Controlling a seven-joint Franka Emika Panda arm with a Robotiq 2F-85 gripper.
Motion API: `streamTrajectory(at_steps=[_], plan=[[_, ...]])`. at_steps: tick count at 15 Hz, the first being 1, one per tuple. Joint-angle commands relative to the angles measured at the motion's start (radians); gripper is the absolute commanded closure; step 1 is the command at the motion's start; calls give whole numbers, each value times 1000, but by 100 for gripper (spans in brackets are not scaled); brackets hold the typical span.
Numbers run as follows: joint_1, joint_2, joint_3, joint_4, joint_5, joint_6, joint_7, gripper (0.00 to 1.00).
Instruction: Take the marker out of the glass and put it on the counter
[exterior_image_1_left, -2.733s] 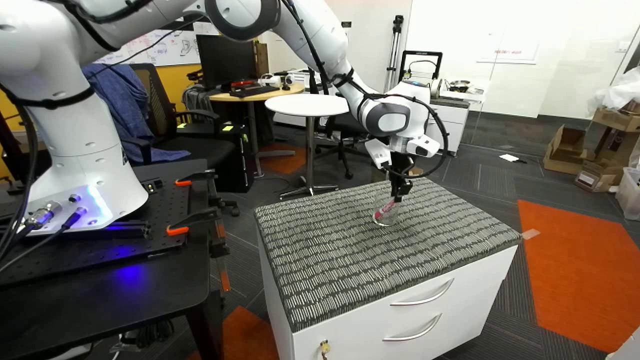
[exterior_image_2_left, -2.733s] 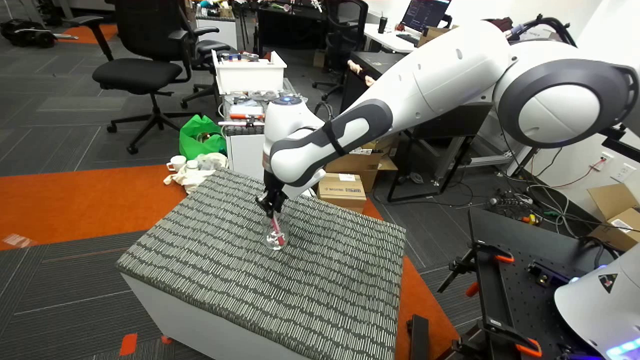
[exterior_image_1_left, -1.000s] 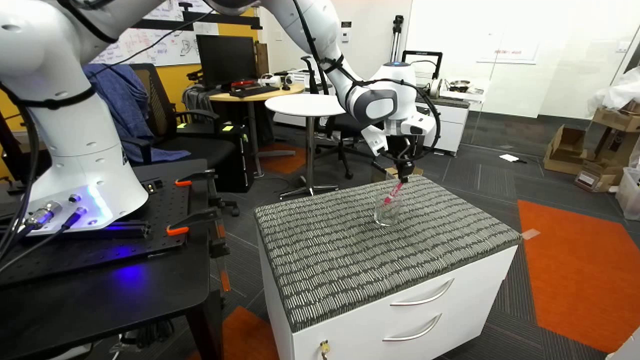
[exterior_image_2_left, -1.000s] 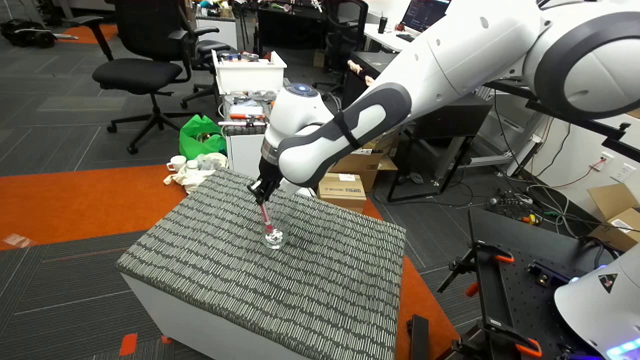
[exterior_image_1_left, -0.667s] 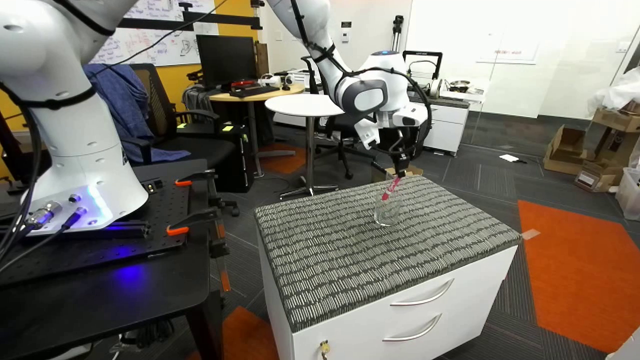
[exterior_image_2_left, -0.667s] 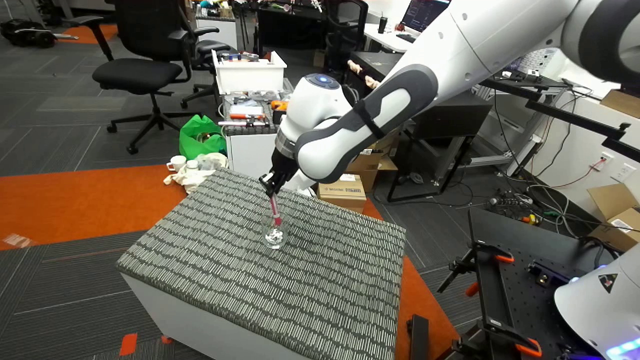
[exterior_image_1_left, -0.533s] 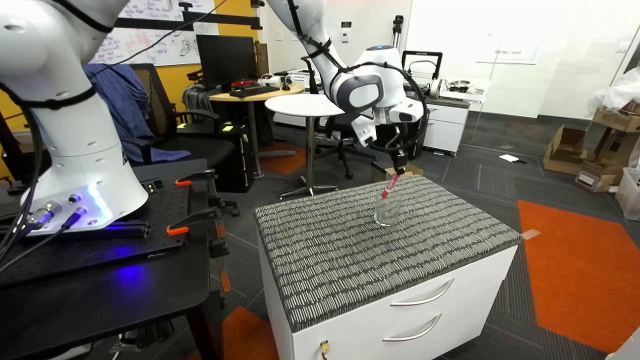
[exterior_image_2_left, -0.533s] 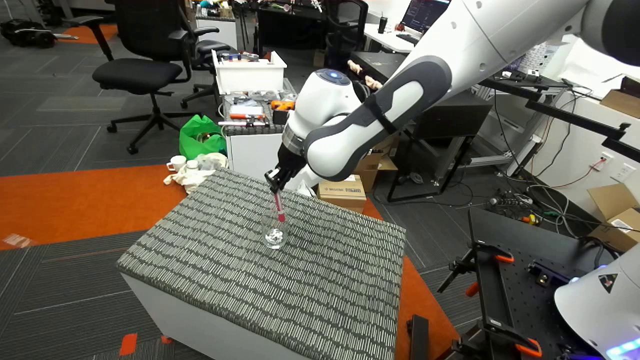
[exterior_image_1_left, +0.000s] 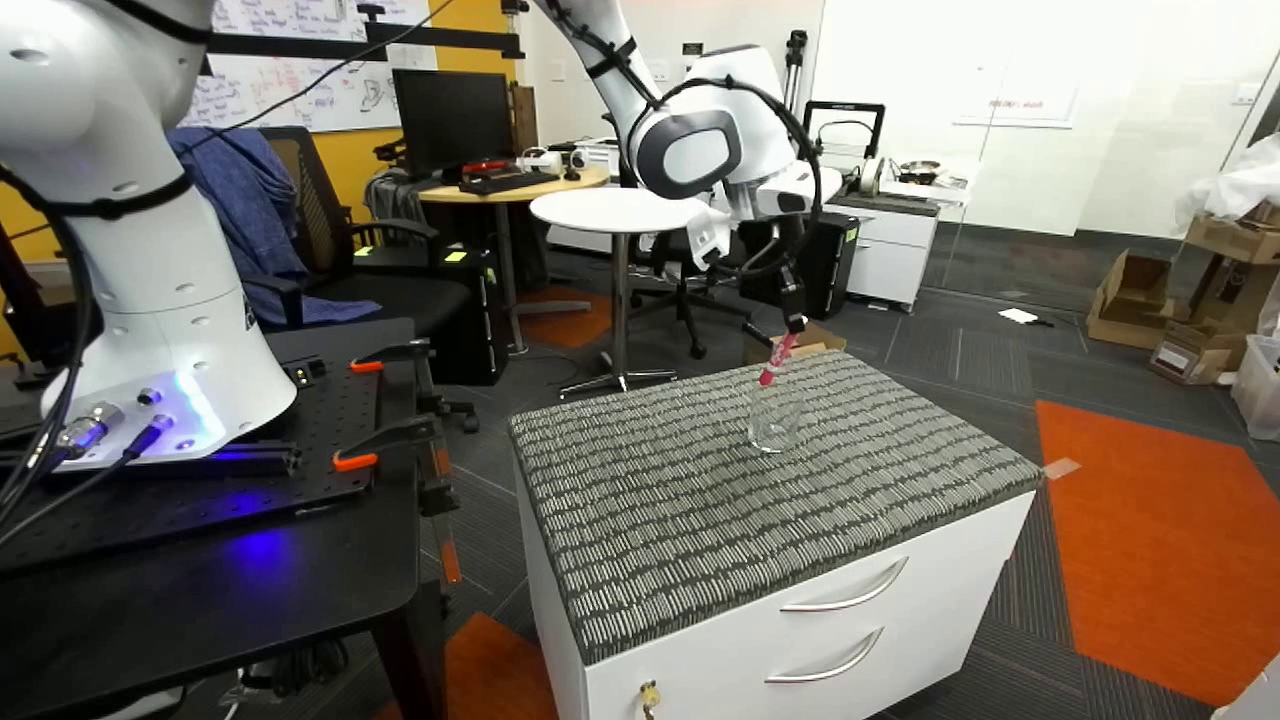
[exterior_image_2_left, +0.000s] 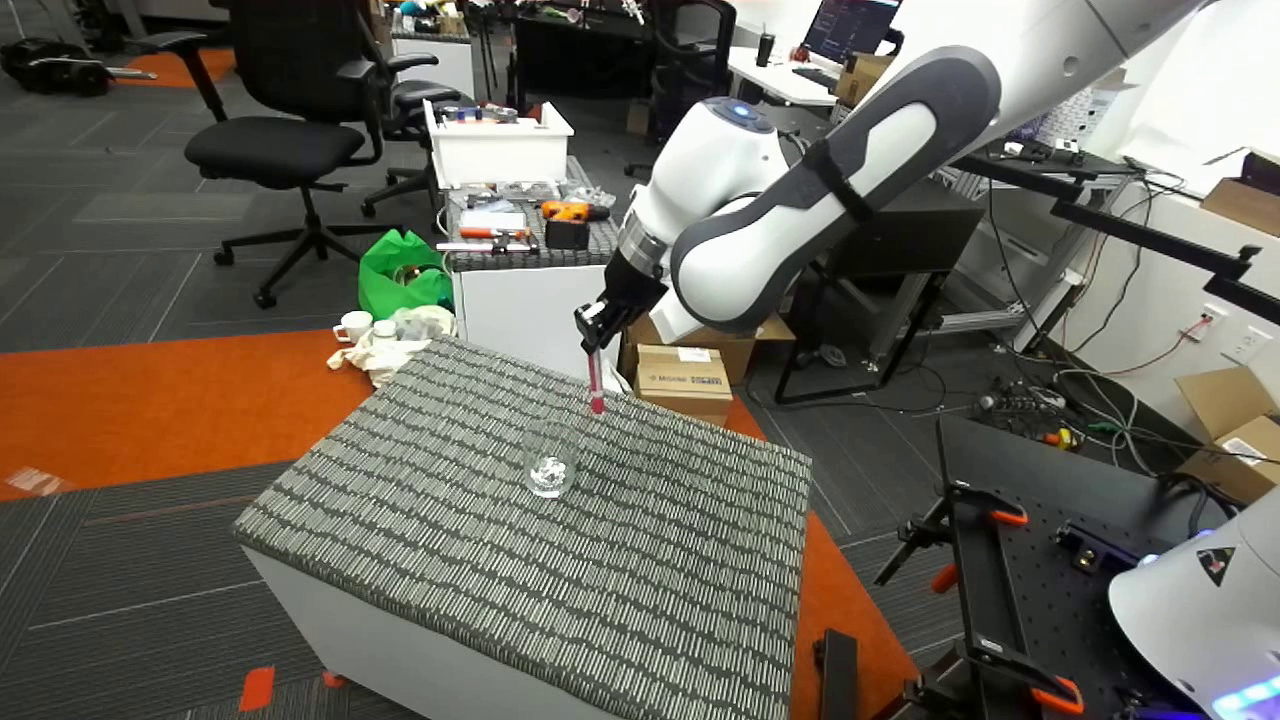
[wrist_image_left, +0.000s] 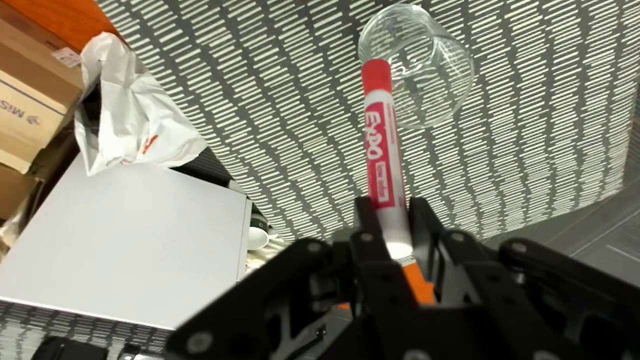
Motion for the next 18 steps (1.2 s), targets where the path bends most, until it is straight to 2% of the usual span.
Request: streamTrajectory(at_steps=[1, 6, 8, 11, 15, 18], plan=[[-18, -55, -9, -54, 14, -11, 34, 95], [-109, -15, 47, 4, 60, -102, 7, 95], [-162, 4, 89, 35, 92, -161, -15, 95], [-208, 41, 120, 90, 134, -248, -20, 95], [-230, 107, 126, 178, 167, -346, -10, 95], [-220, 171, 116, 256, 168, -401, 6, 95]])
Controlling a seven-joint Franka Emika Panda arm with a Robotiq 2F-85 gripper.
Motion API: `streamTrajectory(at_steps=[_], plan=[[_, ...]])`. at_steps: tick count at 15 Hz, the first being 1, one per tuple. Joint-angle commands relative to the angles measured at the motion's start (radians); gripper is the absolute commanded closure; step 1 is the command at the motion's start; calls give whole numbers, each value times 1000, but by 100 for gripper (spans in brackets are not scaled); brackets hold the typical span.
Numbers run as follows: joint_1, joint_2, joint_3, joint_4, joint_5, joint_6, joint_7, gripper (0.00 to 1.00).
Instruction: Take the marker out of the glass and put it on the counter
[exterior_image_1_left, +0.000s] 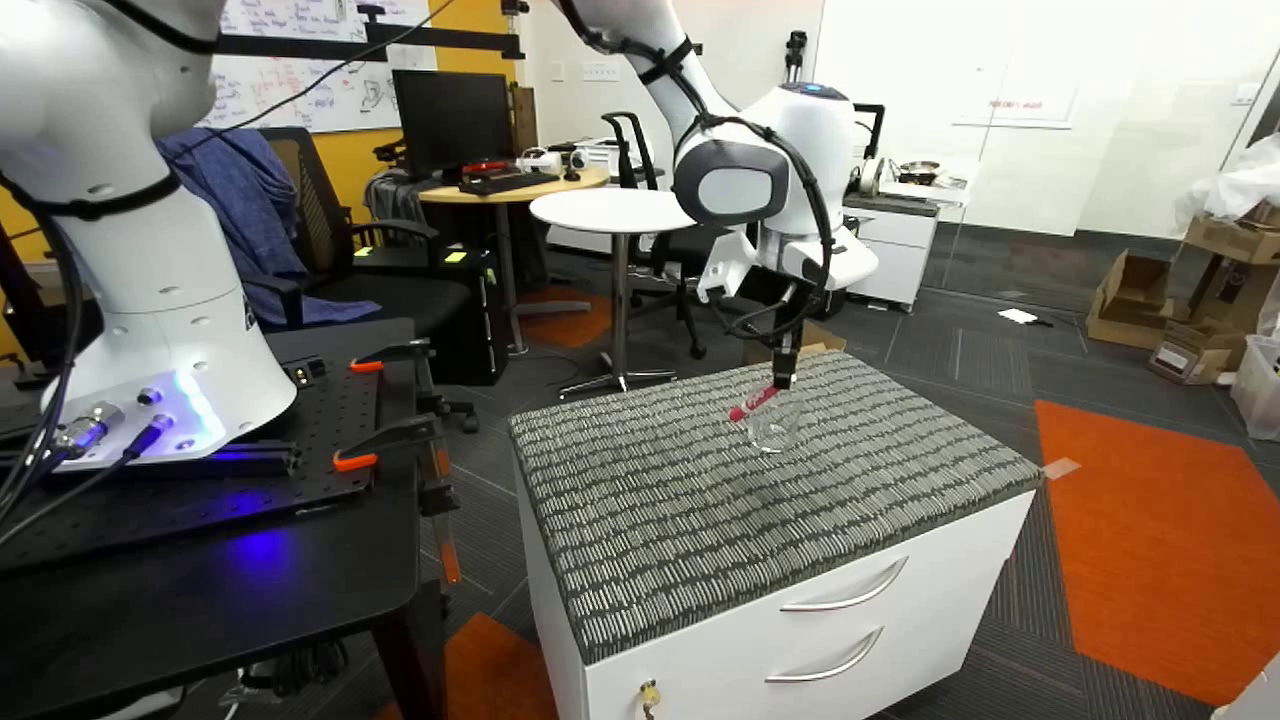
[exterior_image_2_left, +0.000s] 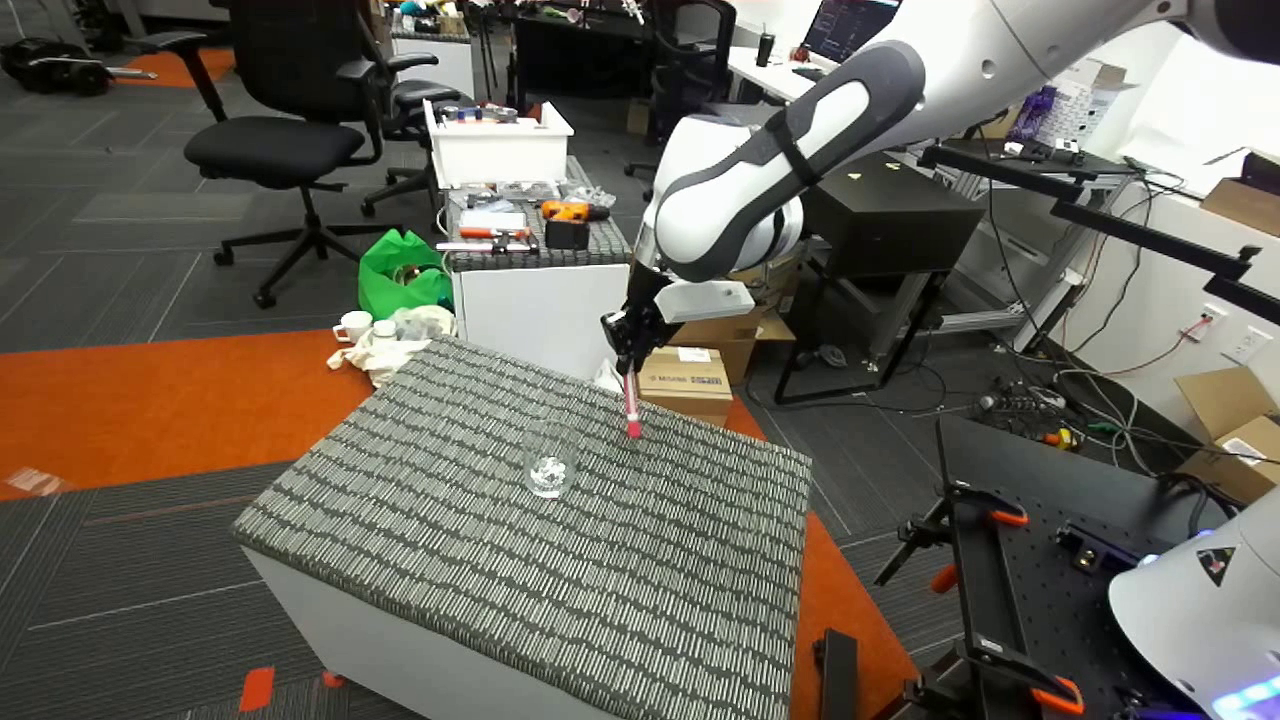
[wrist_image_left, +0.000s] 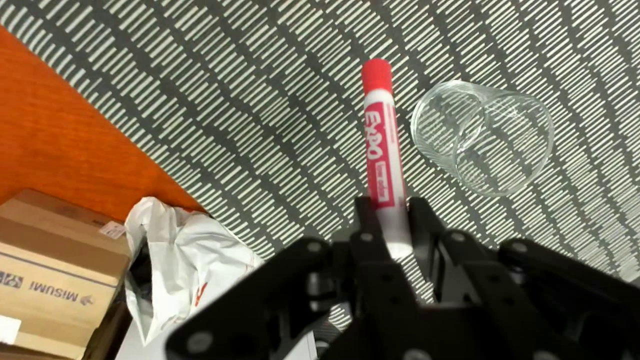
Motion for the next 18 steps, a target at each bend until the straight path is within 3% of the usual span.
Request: streamTrajectory(at_steps=[1, 14, 15, 18], plan=[[-2, 86, 3, 120, 22, -83, 6, 95], [-2, 263, -2, 324, 32, -283, 37, 92], [0, 270, -3, 337, 34, -293, 43, 54], [0, 273, -3, 354, 36, -310, 49, 40]])
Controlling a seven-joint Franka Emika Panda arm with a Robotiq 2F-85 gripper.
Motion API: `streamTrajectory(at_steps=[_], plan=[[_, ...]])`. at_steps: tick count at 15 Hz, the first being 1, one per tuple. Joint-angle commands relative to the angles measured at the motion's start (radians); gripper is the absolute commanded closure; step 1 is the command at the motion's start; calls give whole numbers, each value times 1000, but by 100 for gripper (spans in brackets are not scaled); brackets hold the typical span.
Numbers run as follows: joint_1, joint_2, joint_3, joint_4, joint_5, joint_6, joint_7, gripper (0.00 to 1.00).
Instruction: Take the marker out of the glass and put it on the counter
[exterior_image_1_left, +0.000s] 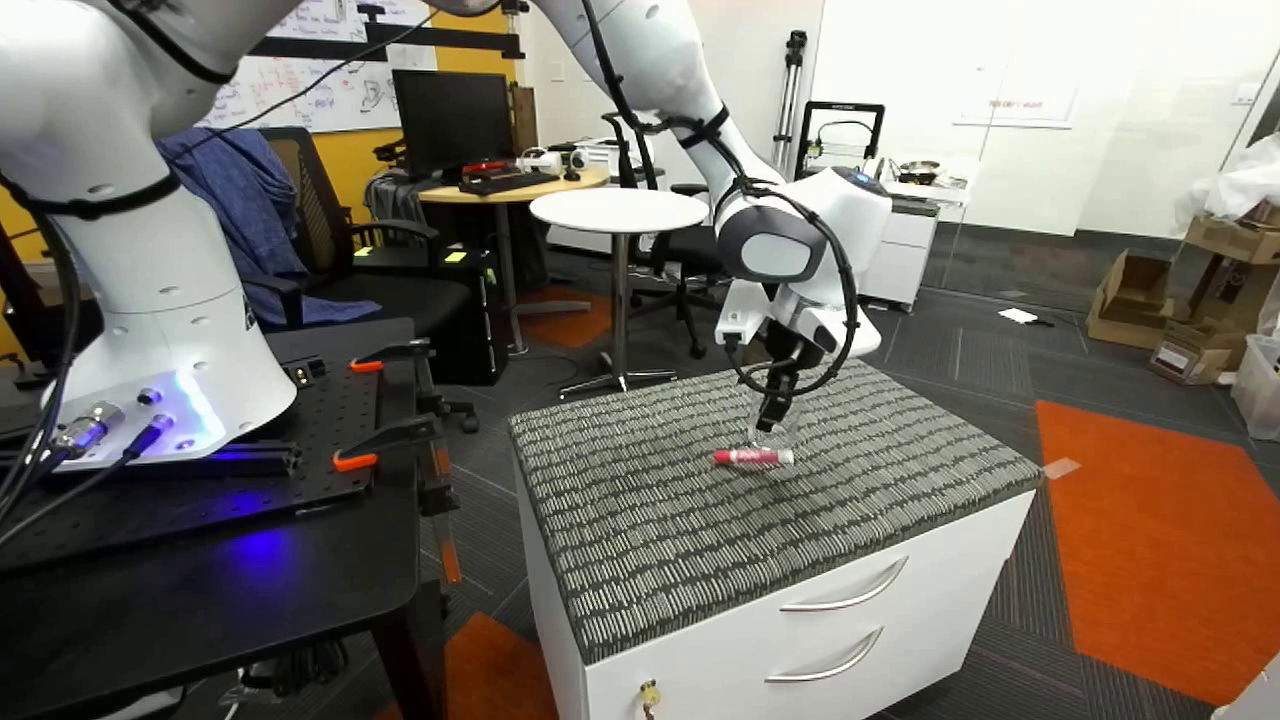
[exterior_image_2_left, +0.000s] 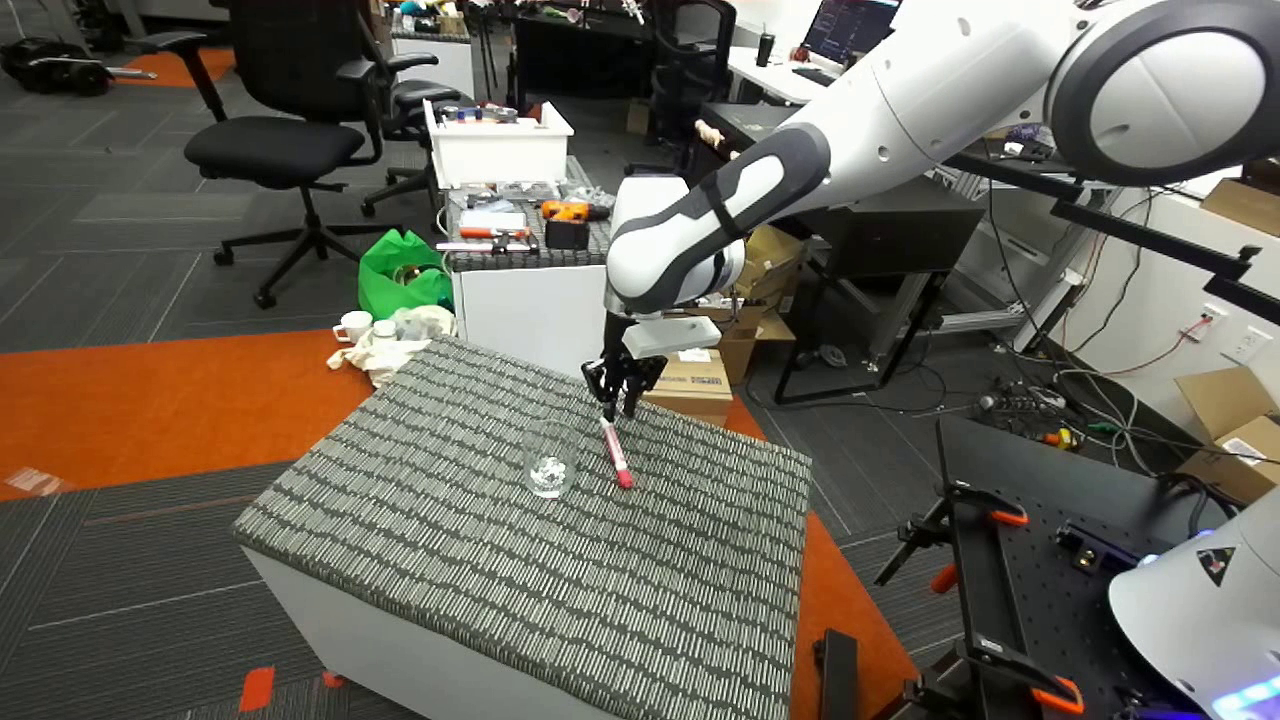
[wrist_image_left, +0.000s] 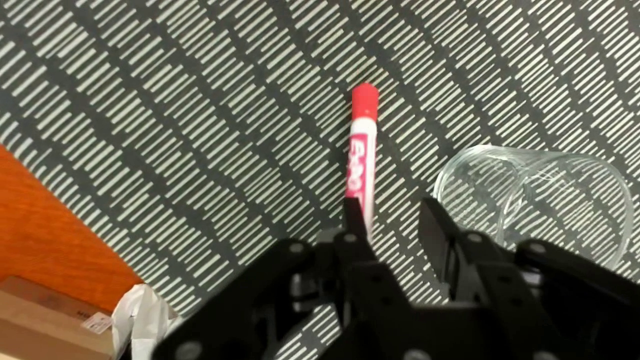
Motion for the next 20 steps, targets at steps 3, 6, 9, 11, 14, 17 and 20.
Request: streamTrajectory(at_steps=[3, 6, 9, 11, 14, 17, 20], plan=[[3, 2, -6, 44, 21, -43, 27, 16], [13, -27, -9, 17, 19, -13, 29, 0], [26, -73, -12, -33, 12, 23, 19, 0], [35, -105, -13, -66, 7, 56, 10, 0], [53, -154, -21, -114, -16, 102, -10, 0], [65, -209, -28, -168, -37, 131, -26, 0], [52, -279, -13, -231, -58, 143, -98, 0]])
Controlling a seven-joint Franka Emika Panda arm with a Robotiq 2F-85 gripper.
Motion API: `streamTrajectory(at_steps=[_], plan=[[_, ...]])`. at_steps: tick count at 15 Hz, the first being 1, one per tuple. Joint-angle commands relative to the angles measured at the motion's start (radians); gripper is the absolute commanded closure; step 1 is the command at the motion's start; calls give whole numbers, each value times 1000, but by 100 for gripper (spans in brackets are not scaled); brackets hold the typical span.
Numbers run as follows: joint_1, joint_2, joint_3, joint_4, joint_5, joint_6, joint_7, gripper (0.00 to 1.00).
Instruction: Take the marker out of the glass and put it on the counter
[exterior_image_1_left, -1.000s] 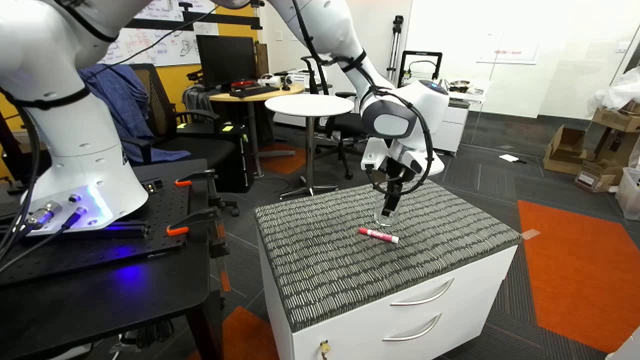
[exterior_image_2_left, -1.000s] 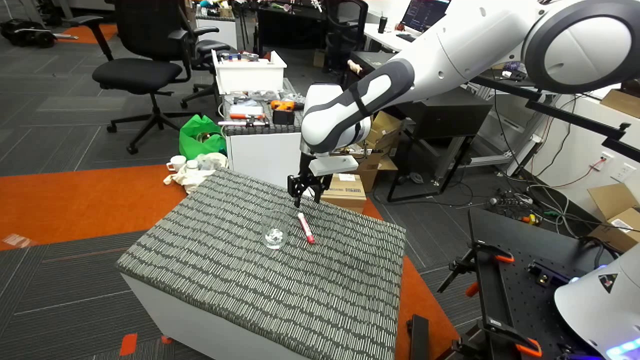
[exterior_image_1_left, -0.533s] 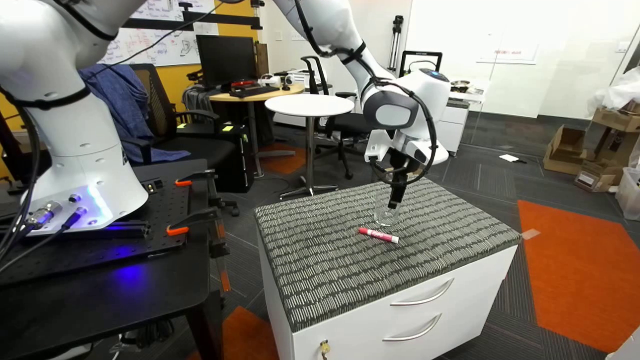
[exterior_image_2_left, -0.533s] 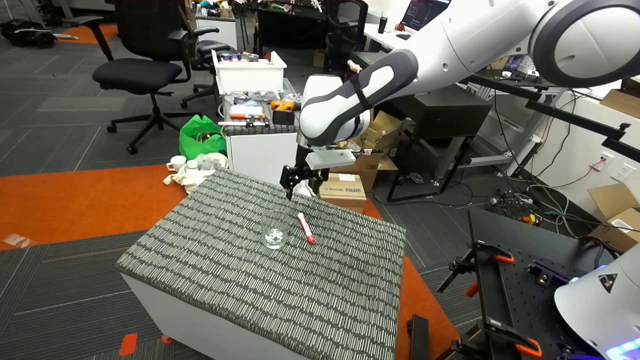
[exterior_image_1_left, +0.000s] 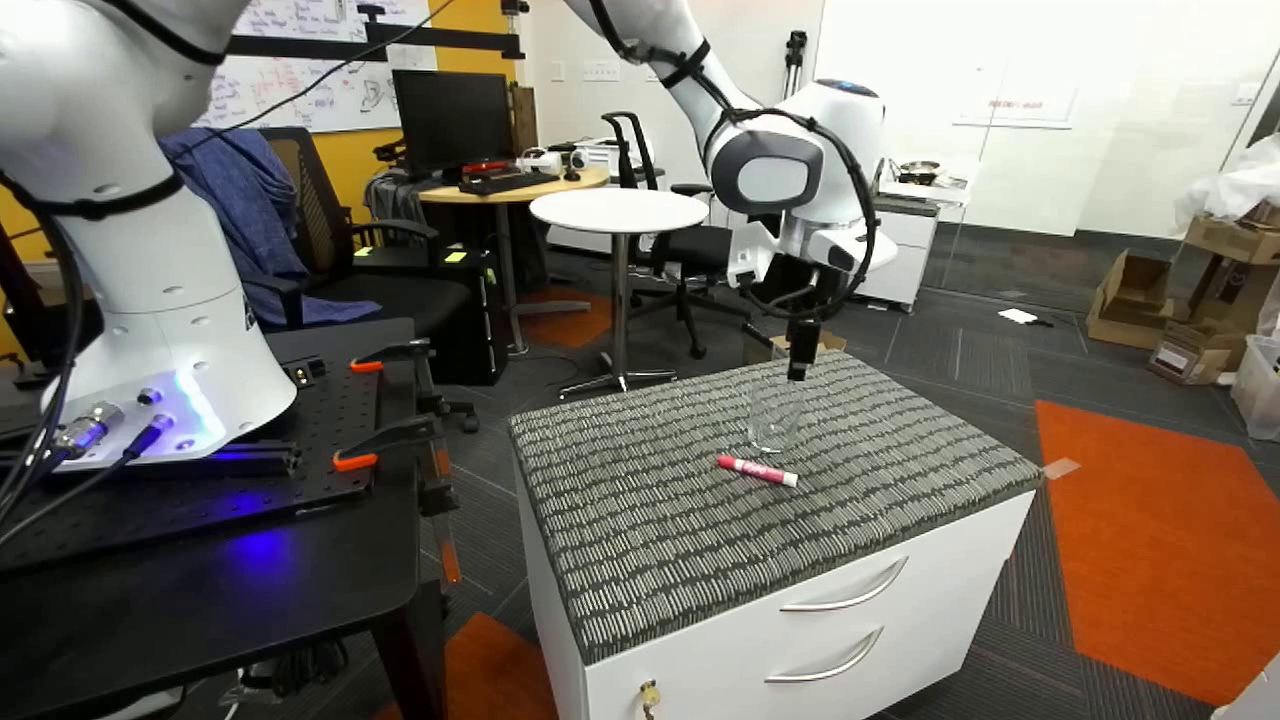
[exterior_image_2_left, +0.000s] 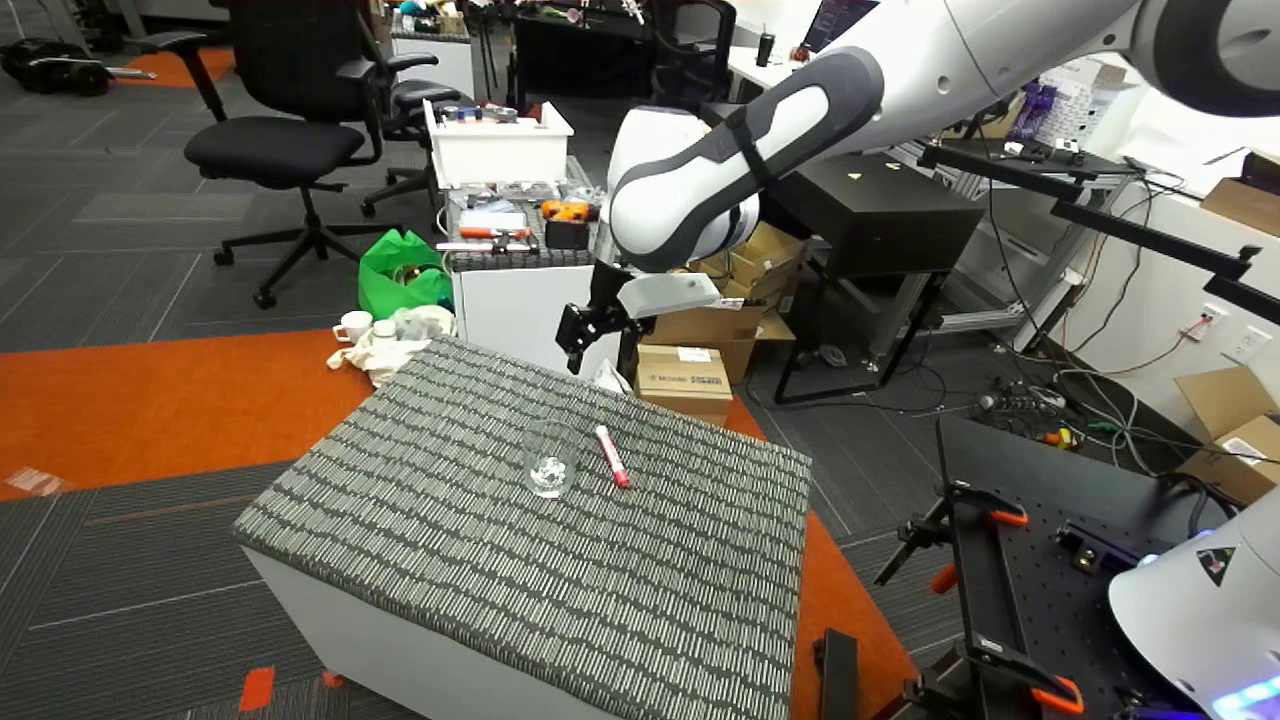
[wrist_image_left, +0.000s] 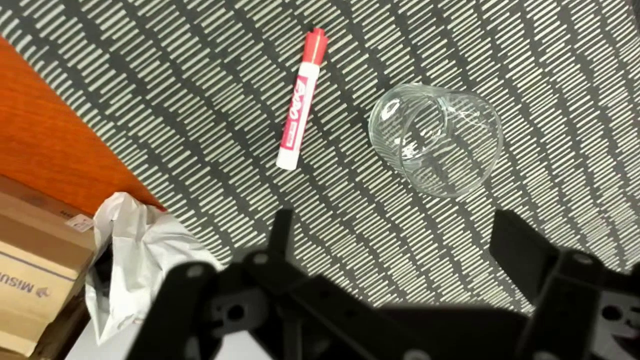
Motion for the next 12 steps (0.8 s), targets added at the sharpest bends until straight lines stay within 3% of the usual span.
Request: streamTrajectory(at_steps=[1, 9, 10, 12], plan=[[-1, -121, 0, -130, -26, 37, -94, 0], [-18, -248, 5, -225, -59, 31, -245, 0], [-14, -184, 2, -153, -47, 8, -210, 0], [-14, -189, 2, -155, -47, 8, -213, 0]])
